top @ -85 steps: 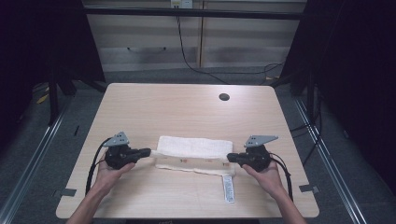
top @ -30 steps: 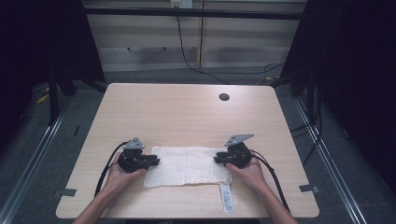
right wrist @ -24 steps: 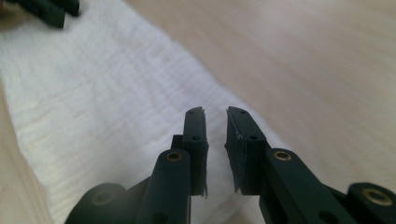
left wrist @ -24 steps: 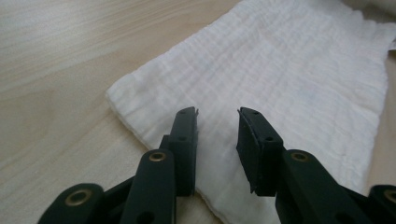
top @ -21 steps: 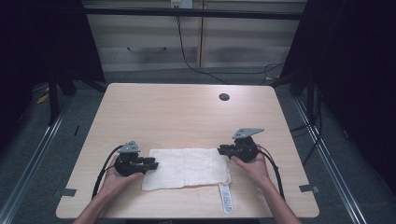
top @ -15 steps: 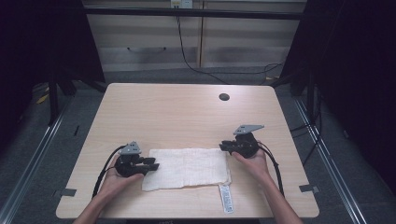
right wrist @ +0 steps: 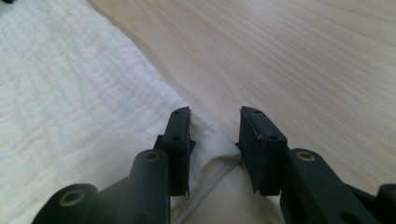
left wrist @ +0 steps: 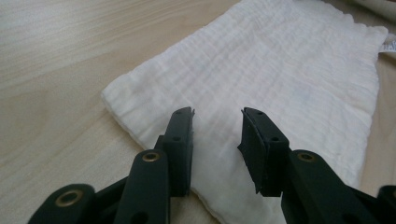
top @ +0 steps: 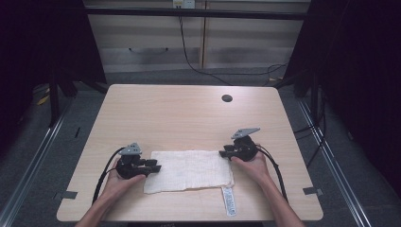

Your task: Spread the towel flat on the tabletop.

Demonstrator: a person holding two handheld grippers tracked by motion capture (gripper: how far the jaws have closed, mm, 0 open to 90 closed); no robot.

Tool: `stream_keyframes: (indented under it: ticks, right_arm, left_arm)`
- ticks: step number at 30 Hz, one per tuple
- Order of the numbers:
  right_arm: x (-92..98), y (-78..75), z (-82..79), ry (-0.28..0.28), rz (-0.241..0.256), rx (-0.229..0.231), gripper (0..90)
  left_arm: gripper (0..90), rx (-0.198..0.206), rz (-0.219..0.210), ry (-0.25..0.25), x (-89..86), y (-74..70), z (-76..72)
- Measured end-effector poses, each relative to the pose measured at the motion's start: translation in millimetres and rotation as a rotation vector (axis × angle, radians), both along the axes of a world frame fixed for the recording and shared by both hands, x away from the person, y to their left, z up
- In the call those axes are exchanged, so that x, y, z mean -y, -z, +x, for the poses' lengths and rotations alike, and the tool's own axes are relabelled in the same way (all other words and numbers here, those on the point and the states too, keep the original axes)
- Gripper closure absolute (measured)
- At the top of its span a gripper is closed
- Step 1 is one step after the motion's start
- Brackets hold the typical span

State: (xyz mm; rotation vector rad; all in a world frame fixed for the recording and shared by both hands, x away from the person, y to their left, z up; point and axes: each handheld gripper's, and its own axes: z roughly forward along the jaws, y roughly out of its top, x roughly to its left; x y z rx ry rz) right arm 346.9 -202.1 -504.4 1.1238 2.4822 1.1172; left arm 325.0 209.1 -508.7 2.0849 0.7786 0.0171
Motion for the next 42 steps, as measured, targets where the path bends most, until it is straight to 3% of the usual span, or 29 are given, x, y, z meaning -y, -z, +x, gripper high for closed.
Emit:
stream_keyframes:
  ticks: [2,3,5,6,12,14,16,20,21,22,23,24,26,28,29,33,34,37,39,42]
  right_arm:
    - [0.4,-0.4,-0.4,-0.001,-0.003,-0.003,69.5]
    - [0.8,-0.3,-3.0,-0.023,-0.002,-0.005,79.4]
    - [0.9,-0.2,-3.9,-0.025,0.000,-0.005,82.4]
    - [0.7,-0.1,-4.2,-0.028,0.011,-0.015,84.9]
    - [2.6,1.1,-2.8,-0.016,0.033,-0.030,86.4]
    - [2.6,1.2,-3.0,-0.018,0.033,-0.028,86.4]
    - [2.5,1.2,-3.0,-0.018,0.035,-0.029,86.4]
    - [3.0,1.9,-3.0,-0.013,0.050,-0.036,86.3]
    - [3.2,1.9,-3.3,-0.008,0.048,-0.037,86.3]
    - [3.0,1.7,-3.7,-0.002,0.046,-0.038,86.3]
    - [3.0,1.7,-3.7,-0.002,0.046,-0.038,86.3]
    - [3.0,1.7,-3.7,-0.002,0.046,-0.039,86.3]
    - [3.2,1.8,-3.4,-0.004,0.046,-0.037,86.3]
    - [3.5,1.9,-3.2,-0.007,0.047,-0.038,86.3]
    - [3.9,2.2,-2.6,-0.006,0.052,-0.040,86.3]
    - [4.0,2.5,-2.3,-0.001,0.063,-0.048,86.3]
    - [3.4,1.9,-2.7,0.003,0.050,-0.044,86.3]
    - [3.3,1.9,-2.8,0.002,0.050,-0.044,86.3]
    - [3.6,2.3,-2.6,0.001,0.057,-0.043,86.3]
    - [3.4,2.2,-2.8,0.002,0.054,-0.042,86.2]
  left_arm:
    - [63.8,0.000,0.002,0.002,0.2,-0.1,-0.1]
    - [63.6,-0.002,0.001,0.002,0.2,-0.2,0.1]
    - [62.5,-0.003,-0.002,0.002,0.1,-0.1,0.0]
    - [61.5,0.019,0.012,0.014,2.0,-0.5,-1.7]
    - [50.8,0.003,0.054,0.017,5.7,-7.4,-2.2]
    - [49.7,0.028,0.026,0.006,3.8,-12.0,-1.3]
    - [48.5,0.025,-0.020,-0.015,-1.0,-21.1,4.1]
    - [48.4,0.059,-0.016,-0.060,-6.6,-32.2,20.1]
    - [49.0,0.065,-0.008,-0.072,-5.9,-32.1,23.6]
    - [49.9,0.094,0.029,-0.065,-2.1,-30.2,30.1]
    - [53.8,0.094,0.029,-0.065,-2.1,-30.2,30.1]
    - [55.4,0.128,0.044,-0.078,-0.7,-28.7,31.5]
    - [55.8,0.109,0.032,-0.085,0.3,-22.7,37.3]
    - [57.6,0.096,0.059,-0.087,0.3,-15.1,41.6]
    - [57.5,0.072,0.044,-0.092,-1.4,-10.0,45.4]
    - [56.7,0.054,0.033,-0.096,-1.4,-4.2,48.5]
    - [56.4,0.060,0.062,-0.069,2.3,0.1,46.9]
    - [57.1,0.057,0.061,-0.048,2.8,-0.1,44.7]
    - [62.5,0.098,0.098,-0.030,4.5,-0.8,38.0]
    - [65.2,0.120,0.117,-0.018,5.0,-1.1,33.6]
